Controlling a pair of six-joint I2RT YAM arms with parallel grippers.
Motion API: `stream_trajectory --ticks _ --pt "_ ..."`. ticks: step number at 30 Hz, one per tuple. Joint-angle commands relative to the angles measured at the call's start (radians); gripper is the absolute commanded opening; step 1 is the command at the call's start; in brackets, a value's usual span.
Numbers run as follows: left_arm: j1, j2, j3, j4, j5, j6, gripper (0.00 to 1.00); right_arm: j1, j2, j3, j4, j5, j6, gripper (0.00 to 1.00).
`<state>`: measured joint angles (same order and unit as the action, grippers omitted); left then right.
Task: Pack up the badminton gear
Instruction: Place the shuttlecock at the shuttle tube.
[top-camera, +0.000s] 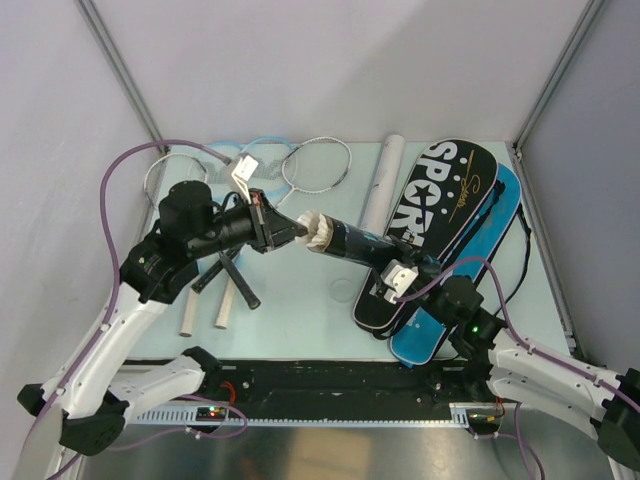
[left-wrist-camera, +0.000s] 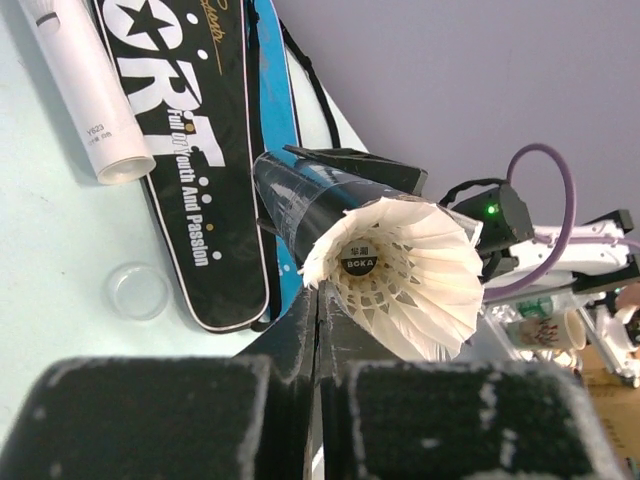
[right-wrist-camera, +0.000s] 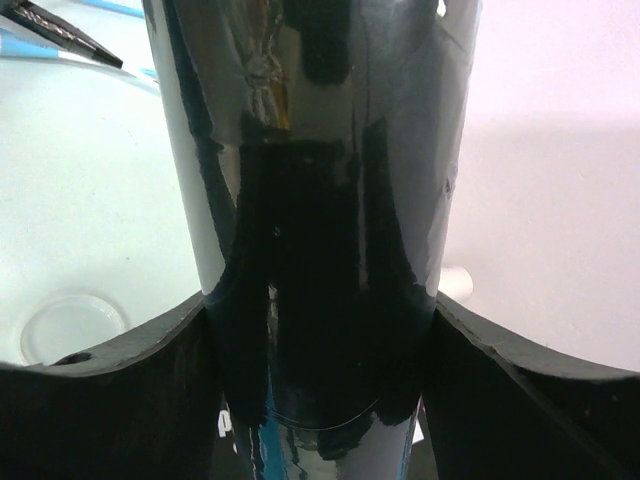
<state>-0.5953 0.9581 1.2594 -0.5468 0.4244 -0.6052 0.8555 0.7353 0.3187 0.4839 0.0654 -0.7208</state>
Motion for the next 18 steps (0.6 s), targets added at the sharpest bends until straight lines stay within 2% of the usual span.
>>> stream_trajectory --ticks 1,11,14,17,18 --pt "-0.016 0.004 0.071 -0.033 0.029 0.119 0.0 -0.003 0.011 0.069 0.041 -0.051 -0.005 0.36" --pt "-0.021 0.025 0.107 -0.037 0.093 0.157 0.02 -0.012 0.029 0.079 -0.003 -0.053 0.0 0.36" --pt "-0.022 0.021 0.119 -0.037 0.079 0.155 0.12 -0.012 0.032 0.079 -0.015 -0.054 0.001 0.36" --pt "-0.024 0.025 0.121 -0.038 0.079 0.168 0.34 -0.013 0.036 0.079 -0.016 -0.054 0.002 0.36" --pt "-0.023 0.023 0.119 -0.042 0.076 0.178 0.38 -0.013 0.036 0.079 -0.015 -0.053 0.003 0.36"
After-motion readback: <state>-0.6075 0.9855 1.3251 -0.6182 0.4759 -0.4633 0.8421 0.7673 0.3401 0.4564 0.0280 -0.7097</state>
